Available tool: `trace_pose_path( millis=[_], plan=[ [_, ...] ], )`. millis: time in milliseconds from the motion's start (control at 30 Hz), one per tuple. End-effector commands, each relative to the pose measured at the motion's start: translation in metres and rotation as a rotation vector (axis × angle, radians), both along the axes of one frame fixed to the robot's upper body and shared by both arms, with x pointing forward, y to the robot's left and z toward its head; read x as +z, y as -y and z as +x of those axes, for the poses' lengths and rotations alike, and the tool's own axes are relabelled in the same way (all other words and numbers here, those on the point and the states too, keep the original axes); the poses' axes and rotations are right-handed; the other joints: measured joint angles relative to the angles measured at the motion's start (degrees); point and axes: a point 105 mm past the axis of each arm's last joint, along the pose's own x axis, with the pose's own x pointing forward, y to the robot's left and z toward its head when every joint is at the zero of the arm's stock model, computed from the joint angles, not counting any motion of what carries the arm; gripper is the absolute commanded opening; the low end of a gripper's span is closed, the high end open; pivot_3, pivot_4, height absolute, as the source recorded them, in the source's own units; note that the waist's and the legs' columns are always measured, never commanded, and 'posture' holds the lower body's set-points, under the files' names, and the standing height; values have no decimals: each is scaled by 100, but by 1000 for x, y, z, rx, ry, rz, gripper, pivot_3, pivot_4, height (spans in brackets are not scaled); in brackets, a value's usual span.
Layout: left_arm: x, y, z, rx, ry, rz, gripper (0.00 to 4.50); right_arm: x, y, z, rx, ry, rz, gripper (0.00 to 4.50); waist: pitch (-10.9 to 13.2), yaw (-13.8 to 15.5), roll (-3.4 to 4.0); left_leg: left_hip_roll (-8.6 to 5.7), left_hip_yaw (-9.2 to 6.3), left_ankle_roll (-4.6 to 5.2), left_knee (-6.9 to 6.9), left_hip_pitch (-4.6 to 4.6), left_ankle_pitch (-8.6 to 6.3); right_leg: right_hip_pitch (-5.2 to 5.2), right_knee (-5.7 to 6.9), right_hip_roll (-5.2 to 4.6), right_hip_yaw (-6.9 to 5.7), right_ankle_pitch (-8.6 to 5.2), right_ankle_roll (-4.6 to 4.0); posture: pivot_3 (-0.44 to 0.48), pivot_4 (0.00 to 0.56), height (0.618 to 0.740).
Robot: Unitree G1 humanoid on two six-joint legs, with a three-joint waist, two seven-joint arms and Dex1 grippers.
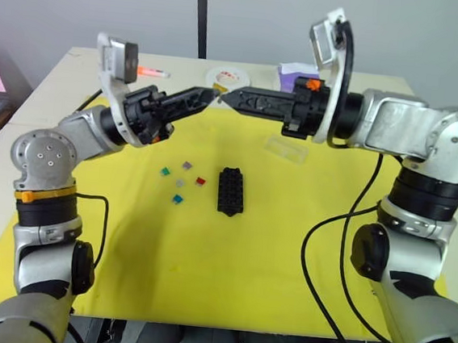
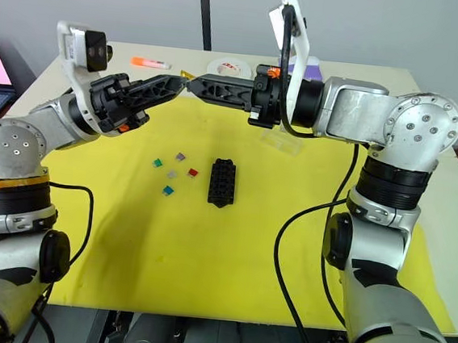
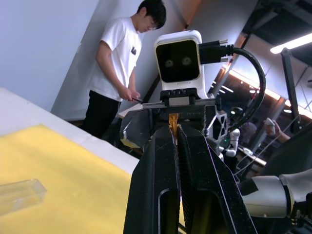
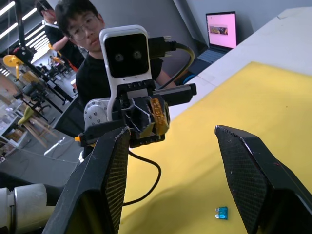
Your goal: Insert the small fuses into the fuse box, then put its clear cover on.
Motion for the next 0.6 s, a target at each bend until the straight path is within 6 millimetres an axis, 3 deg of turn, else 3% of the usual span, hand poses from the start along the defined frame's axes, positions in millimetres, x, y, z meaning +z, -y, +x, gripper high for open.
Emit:
trace_pose_path(
  millis=[33, 333, 467, 600],
  plan=[
    [11, 0, -4, -10, 53, -3, 0, 15, 2, -7, 13, 47, 52, 2921, 0, 0, 0, 0, 0, 0, 0, 0, 0, 0, 0, 0, 0, 0, 0, 0, 150, 740],
    [11, 1, -4, -9, 54, 2, 0, 13, 3, -9, 9, 37, 60, 2921, 0, 0, 0, 0, 0, 0, -1, 0, 0, 0, -2, 0, 1, 0, 0, 0, 150, 740],
    [10, 3, -4, -7, 53, 4, 0, 9, 0, -7, -3, 28, 44, 2106, 0, -2, 0, 0, 0, 0, -1, 0, 0, 0, -2, 0, 1, -1, -1, 0, 150, 740],
    [10, 5, -5, -9, 54, 6, 0, 5, -1, -5, -14, 17, 37, 686, 0, 0, 1, 0, 0, 0, -1, 0, 0, 0, -3, 0, 1, -1, -1, 0, 150, 740]
  ],
)
